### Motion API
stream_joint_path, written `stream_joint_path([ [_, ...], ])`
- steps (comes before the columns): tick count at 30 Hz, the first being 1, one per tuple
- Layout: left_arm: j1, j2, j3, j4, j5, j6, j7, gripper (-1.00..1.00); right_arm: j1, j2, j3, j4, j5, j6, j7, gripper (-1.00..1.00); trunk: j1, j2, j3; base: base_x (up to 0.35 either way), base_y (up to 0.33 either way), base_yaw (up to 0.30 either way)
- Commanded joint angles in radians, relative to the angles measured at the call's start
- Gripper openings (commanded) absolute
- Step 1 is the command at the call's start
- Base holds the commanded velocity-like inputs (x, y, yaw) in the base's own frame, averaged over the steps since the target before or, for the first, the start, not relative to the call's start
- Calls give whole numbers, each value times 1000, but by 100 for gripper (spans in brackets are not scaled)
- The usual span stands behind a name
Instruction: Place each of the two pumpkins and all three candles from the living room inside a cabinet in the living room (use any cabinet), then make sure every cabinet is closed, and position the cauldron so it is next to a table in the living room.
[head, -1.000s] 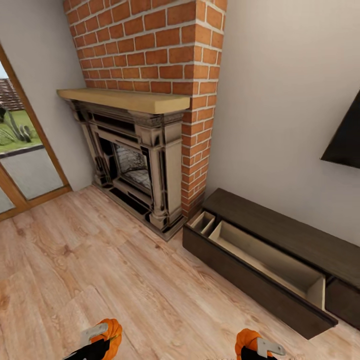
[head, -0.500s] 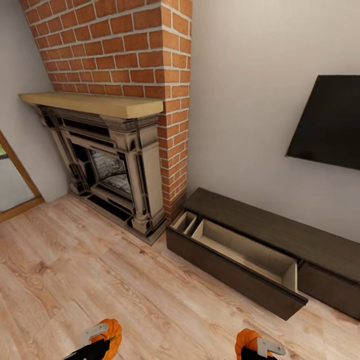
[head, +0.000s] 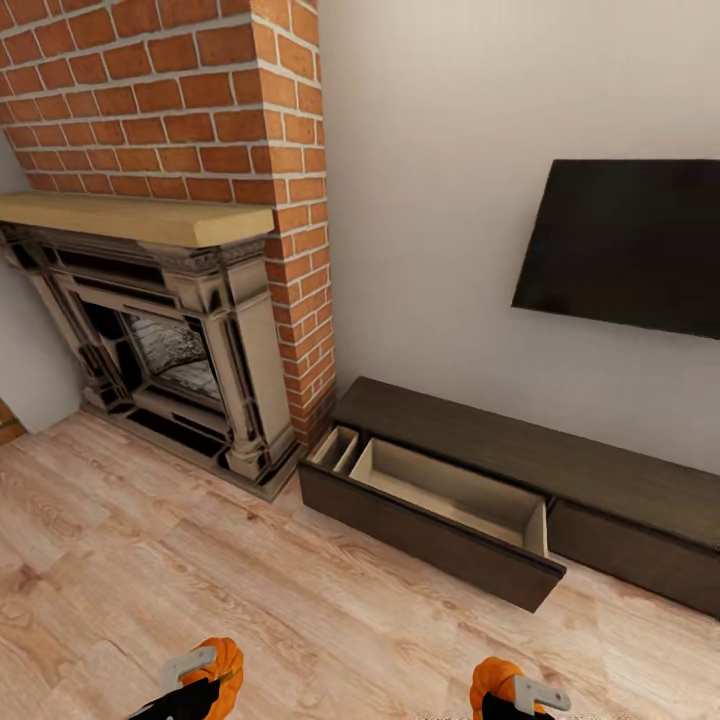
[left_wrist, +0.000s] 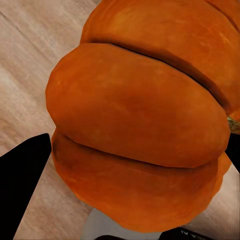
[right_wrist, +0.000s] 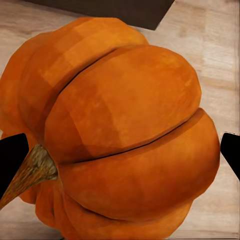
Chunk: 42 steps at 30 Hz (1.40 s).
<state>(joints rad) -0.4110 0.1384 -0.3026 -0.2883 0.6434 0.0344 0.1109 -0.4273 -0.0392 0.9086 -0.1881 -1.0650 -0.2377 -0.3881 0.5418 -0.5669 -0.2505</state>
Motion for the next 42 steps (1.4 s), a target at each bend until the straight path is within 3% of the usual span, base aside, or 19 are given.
stream_joint_path([
  [1, 0, 1, -9, -4, 5, 4, 11, -100, -1, -1, 9, -2, -10, -3, -5, -100, -4, 6, 2, 0, 0, -280],
  [24, 0, 1, -9, -5, 7, 7, 9, -100, -1, -1, 9, -2, -10, -3, -5, -100, -92, 167, 85, 0, 0, -280],
  [42, 0, 3, -8, -8, 7, 5, 9, -100, -1, -1, 9, -2, -10, -3, -5, -100, -92, 167, 94, 35, 26, -280],
])
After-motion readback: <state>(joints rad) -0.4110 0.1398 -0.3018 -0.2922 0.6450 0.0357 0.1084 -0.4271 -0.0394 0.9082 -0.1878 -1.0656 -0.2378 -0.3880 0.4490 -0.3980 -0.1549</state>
